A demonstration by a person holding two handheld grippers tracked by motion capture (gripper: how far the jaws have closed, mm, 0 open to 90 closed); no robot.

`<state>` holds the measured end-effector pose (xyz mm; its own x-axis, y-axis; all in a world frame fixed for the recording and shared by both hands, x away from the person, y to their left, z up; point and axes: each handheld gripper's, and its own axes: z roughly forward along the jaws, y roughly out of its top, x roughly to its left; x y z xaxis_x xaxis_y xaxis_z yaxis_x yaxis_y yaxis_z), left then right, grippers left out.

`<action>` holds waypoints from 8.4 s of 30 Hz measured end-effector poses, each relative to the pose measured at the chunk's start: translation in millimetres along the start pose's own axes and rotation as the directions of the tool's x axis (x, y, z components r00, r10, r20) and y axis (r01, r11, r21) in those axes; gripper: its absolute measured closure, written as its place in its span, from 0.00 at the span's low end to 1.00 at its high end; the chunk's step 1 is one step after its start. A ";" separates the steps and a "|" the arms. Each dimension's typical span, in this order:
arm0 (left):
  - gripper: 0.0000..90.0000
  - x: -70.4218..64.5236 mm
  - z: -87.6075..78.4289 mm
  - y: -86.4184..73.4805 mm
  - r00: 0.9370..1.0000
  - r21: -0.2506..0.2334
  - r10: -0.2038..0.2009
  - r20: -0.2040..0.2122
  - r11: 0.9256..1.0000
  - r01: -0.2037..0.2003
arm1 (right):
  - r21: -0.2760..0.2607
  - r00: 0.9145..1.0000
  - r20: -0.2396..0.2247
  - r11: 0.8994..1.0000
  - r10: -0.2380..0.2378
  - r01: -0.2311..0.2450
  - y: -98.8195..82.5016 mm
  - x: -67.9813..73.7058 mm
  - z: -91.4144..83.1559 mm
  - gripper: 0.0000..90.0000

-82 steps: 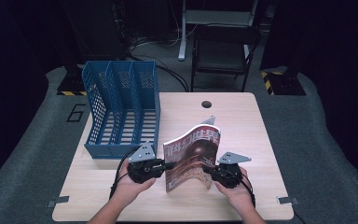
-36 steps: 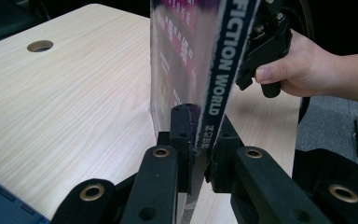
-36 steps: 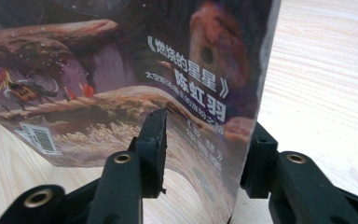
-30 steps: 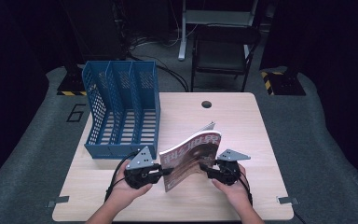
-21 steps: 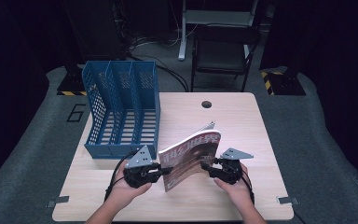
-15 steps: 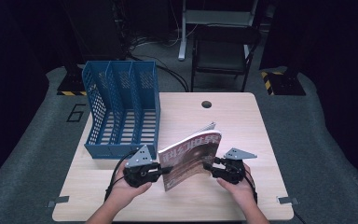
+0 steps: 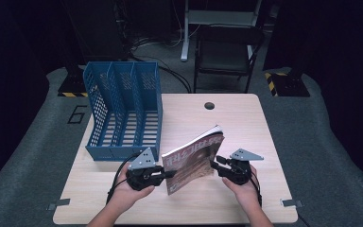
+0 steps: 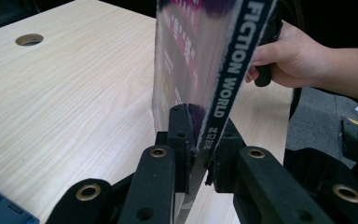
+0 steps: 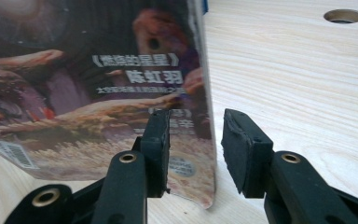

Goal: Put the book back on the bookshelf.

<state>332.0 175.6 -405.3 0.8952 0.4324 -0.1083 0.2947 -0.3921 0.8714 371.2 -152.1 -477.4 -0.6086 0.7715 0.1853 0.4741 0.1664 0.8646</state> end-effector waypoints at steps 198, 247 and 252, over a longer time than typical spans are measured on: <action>0.90 -15.0 19.6 139.9 0.985 0.291 0.010 -0.171 0.956 0.041 | -0.026 0.999 -0.047 1.000 -0.007 0.006 -0.1 4.1 -0.3 0.64; 0.93 -0.4 -11.0 159.3 0.983 0.270 0.027 -0.183 0.963 0.024 | -0.026 0.999 -0.040 1.000 0.007 -0.008 0.0 2.8 -3.6 0.64; 0.93 0.9 -12.9 160.6 0.983 0.270 0.021 -0.184 0.962 0.030 | -0.031 0.999 -0.041 1.000 0.005 -0.006 -0.2 2.2 -3.6 0.64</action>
<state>375.8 123.5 -259.3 0.8245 0.5659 -0.0005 0.4010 -0.5836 0.7061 367.5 -152.6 -475.4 -0.6318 0.7465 0.2088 0.4582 0.1424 0.8773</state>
